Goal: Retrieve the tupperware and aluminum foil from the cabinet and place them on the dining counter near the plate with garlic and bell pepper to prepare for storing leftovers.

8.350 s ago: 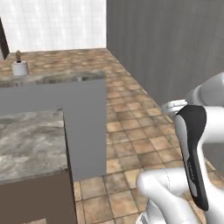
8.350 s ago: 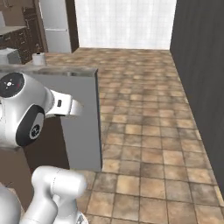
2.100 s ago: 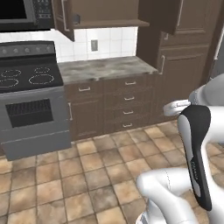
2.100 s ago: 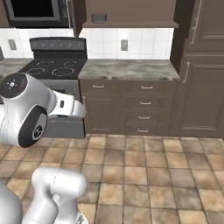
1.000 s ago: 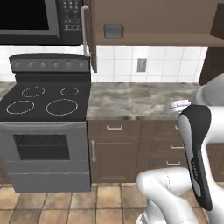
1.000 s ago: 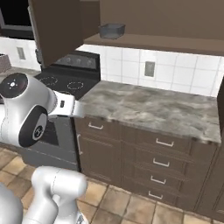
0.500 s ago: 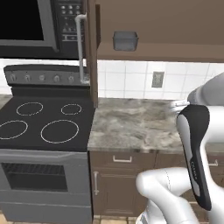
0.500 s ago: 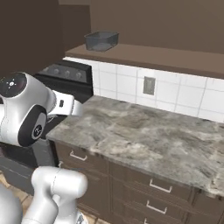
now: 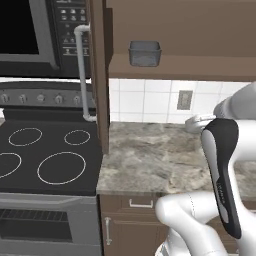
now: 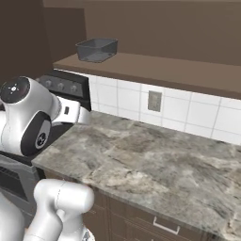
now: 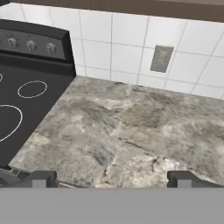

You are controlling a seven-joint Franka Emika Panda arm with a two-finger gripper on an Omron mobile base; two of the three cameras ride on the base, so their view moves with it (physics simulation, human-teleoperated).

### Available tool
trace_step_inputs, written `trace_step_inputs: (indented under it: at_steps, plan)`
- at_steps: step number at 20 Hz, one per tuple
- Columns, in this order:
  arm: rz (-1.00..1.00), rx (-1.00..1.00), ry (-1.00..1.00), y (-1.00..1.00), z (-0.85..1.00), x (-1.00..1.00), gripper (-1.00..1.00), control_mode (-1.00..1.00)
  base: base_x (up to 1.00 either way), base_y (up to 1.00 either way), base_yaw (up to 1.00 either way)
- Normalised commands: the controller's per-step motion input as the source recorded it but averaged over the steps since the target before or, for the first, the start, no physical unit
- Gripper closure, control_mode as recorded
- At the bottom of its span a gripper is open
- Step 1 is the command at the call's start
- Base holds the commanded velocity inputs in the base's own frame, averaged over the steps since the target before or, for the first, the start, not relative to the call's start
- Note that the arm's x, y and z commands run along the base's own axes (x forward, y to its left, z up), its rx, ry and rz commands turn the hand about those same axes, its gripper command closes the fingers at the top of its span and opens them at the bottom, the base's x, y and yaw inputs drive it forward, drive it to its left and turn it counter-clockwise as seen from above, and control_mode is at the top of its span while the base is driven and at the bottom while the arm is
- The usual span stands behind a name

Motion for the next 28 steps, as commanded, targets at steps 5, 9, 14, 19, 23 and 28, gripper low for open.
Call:
trace_step_inputs:
  at_steps: [5,9,14,19,23,28]
  plan:
    - [-0.03,-0.02,0.0,0.13,0.0,0.0,-1.0,-1.0,0.09,0.24,-0.01]
    - [-0.04,-0.01,-0.05,0.14,0.44,0.0,-1.0,-1.0,0.0,0.0,0.0]
    - [0.0,-0.01,-0.07,0.16,0.87,0.09,-1.0,-1.0,0.0,0.0,0.0]
    - [-0.06,0.04,0.0,-0.1,0.38,0.33,-1.0,-1.0,0.0,0.0,0.0]
    - [-0.14,0.32,-0.01,-0.2,-0.11,0.31,-1.0,-1.0,0.0,0.0,0.0]
    - [-0.2,0.32,-0.2,-0.02,0.11,0.39,-1.0,-1.0,0.0,0.0,0.0]
